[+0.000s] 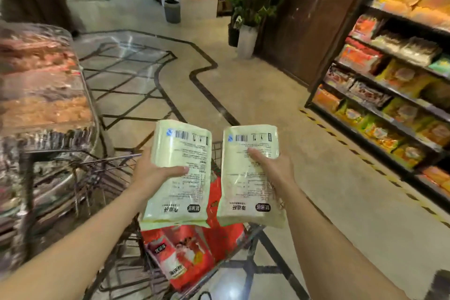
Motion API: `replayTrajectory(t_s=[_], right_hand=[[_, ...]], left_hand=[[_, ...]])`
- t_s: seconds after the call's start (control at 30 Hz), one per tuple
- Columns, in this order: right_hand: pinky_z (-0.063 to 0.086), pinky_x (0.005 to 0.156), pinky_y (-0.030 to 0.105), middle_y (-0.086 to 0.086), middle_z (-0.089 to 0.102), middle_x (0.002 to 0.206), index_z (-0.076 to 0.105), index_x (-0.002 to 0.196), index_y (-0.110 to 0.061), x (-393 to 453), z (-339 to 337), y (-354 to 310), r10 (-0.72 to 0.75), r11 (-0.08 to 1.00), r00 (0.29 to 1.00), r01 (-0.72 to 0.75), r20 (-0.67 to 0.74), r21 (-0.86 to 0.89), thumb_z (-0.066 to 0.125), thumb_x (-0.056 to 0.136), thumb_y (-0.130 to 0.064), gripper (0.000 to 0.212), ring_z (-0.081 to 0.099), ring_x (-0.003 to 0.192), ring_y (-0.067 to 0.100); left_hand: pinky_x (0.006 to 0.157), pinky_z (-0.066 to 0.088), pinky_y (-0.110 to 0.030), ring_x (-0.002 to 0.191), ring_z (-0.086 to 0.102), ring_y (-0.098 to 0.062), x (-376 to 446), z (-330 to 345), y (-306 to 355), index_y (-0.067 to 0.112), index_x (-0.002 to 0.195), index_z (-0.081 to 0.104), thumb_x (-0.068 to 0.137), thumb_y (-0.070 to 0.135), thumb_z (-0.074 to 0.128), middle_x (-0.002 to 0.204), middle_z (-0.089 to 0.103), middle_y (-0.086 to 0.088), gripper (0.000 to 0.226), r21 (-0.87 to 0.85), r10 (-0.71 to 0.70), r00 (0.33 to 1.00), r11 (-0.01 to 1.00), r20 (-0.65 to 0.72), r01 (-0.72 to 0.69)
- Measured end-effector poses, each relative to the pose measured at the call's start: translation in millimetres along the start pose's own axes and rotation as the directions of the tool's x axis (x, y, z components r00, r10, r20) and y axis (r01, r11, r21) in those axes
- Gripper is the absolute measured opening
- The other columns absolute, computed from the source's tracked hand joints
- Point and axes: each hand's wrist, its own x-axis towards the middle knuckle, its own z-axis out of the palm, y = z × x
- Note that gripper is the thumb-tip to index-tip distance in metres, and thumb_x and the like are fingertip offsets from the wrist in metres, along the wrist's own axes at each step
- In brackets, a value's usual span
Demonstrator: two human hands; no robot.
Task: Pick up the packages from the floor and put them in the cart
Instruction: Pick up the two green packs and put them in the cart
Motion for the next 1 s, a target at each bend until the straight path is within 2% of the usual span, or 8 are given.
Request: replayTrajectory(t_s=[0.1,0.23,0.4,0.5,0.67,0.77,0.9,1.0], right_hand=[[0.067,0.068,0.034,-0.001,0.083,0.092,0.077,0.112,-0.019,37.0,33.4,27.5,0.075,0.995,0.990,-0.067,0.119,-0.070,0.093,0.075,-0.039,0.045,0.081,0.077,0.012],[0.058,0.050,0.022,0.002,0.082,0.091,0.073,0.105,-0.020,70.8,77.2,58.4,0.157,0.981,0.954,-0.123,0.254,-0.147,0.092,0.078,-0.031,0.035,0.079,0.066,0.008],[0.067,0.066,0.035,0.002,0.083,0.095,0.073,0.108,-0.019,102.7,124.6,89.0,0.235,0.953,0.887,-0.129,0.397,-0.275,0.093,0.076,-0.038,0.042,0.081,0.079,0.017],[0.060,0.053,0.023,0.000,0.081,0.100,0.072,0.115,-0.019,113.1,144.7,99.4,0.242,0.957,0.851,-0.130,0.466,-0.259,0.093,0.077,-0.036,0.046,0.080,0.073,0.010],[0.058,0.082,0.030,-0.011,0.073,0.117,0.056,0.138,-0.024,117.4,166.3,112.0,0.211,0.951,0.784,-0.025,0.584,-0.309,0.090,0.079,-0.045,0.072,0.073,0.108,0.018],[0.049,0.102,0.039,-0.010,0.061,0.127,0.033,0.158,-0.021,117.6,165.8,110.7,0.235,0.926,0.749,0.022,0.620,-0.377,0.085,0.085,-0.046,0.093,0.060,0.131,0.025],[0.053,0.102,0.041,0.000,0.062,0.143,0.030,0.157,-0.020,132.4,166.8,108.6,0.294,0.889,0.710,0.043,0.640,-0.456,0.088,0.077,-0.053,0.104,0.064,0.125,0.028],[0.053,0.107,0.050,0.007,0.060,0.149,0.022,0.161,-0.020,137.5,167.9,97.6,0.290,0.872,0.708,0.081,0.643,-0.483,0.088,0.049,-0.080,0.143,0.065,0.127,0.035]], left_hand=[[0.088,0.061,-0.047,0.098,0.076,-0.015,10.9,-6.8,-31.4,0.031,0.120,0.066,0.046,0.031,0.105,0.108,0.080,0.007,0.082,0.011,-0.090,0.993,0.996,-0.078,0.092],[0.091,0.060,-0.048,0.102,0.076,-0.019,9.7,-21.5,-75.9,0.027,0.120,0.070,0.049,0.038,0.104,0.109,0.080,0.005,0.079,0.058,-0.217,0.963,0.972,-0.159,0.228],[0.081,0.061,-0.037,0.100,0.075,-0.015,-2.6,-27.1,-121.6,0.026,0.122,0.067,0.053,0.055,0.099,0.108,0.078,0.006,0.082,0.103,-0.339,0.887,0.916,-0.313,0.387],[0.078,0.057,-0.031,0.098,0.075,-0.011,-5.1,-24.0,-141.1,0.028,0.119,0.067,0.057,0.058,0.097,0.106,0.078,0.009,0.075,0.099,-0.383,0.853,0.891,-0.355,0.442],[0.085,0.062,-0.043,0.103,0.075,-0.012,-3.6,-16.6,-166.9,0.030,0.128,0.063,0.057,0.055,0.099,0.115,0.077,0.008,0.084,0.087,-0.450,0.817,0.856,-0.359,0.510],[0.081,0.062,-0.035,0.103,0.075,-0.011,-1.6,-20.8,-176.4,0.026,0.128,0.062,0.057,0.051,0.099,0.115,0.077,0.006,0.084,0.109,-0.463,0.813,0.843,-0.354,0.527],[0.082,0.058,-0.037,0.108,0.069,-0.017,-0.3,-16.2,-162.0,0.022,0.138,0.050,0.056,0.061,0.095,0.119,0.069,0.008,0.102,0.133,-0.504,0.766,0.795,-0.399,0.592],[0.069,0.046,-0.033,0.096,0.060,-0.021,-2.4,-4.5,-144.4,0.019,0.140,0.036,0.068,0.052,0.092,0.111,0.058,0.005,0.097,0.265,-0.504,0.702,0.683,-0.502,0.680]])
